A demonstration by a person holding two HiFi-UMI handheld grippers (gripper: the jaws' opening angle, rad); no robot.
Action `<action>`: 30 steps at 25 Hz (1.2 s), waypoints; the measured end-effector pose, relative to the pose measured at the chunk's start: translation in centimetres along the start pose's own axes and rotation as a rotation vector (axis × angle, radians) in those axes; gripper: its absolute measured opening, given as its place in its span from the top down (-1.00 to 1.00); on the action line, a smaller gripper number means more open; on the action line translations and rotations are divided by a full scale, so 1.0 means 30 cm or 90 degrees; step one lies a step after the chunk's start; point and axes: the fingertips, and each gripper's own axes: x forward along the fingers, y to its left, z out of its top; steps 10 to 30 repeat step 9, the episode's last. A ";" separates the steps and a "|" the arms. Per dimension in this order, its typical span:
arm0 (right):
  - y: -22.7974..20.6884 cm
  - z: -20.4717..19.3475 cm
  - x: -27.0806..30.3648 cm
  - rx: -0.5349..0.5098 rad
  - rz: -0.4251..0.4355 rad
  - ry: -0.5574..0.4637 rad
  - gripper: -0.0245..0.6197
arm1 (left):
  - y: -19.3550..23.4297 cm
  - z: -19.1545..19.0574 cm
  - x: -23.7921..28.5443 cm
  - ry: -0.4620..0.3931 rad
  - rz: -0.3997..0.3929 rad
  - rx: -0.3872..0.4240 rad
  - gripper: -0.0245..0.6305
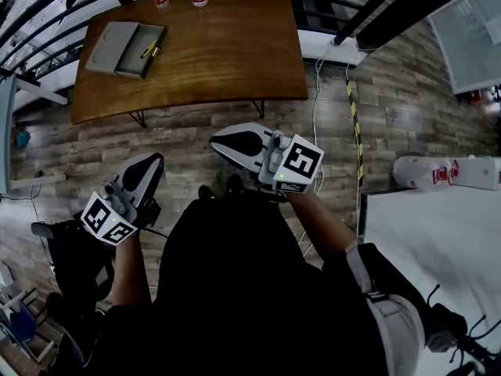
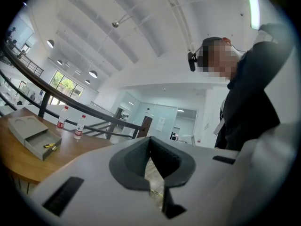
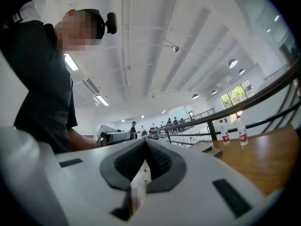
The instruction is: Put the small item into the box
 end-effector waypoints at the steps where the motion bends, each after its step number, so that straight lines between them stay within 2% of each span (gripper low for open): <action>1: 0.000 -0.004 0.007 -0.002 0.001 0.004 0.90 | -0.001 0.004 -0.004 -0.001 -0.001 0.002 0.88; 5: 0.008 -0.014 0.031 -0.004 0.009 0.002 0.90 | 0.005 -0.005 -0.022 -0.017 0.000 -0.020 0.88; 9: -0.007 -0.040 0.033 -0.004 0.006 0.004 0.90 | 0.002 0.024 -0.030 -0.110 -0.008 -0.093 0.88; 30: -0.007 -0.040 0.033 -0.004 0.006 0.004 0.90 | 0.002 0.024 -0.030 -0.110 -0.008 -0.093 0.88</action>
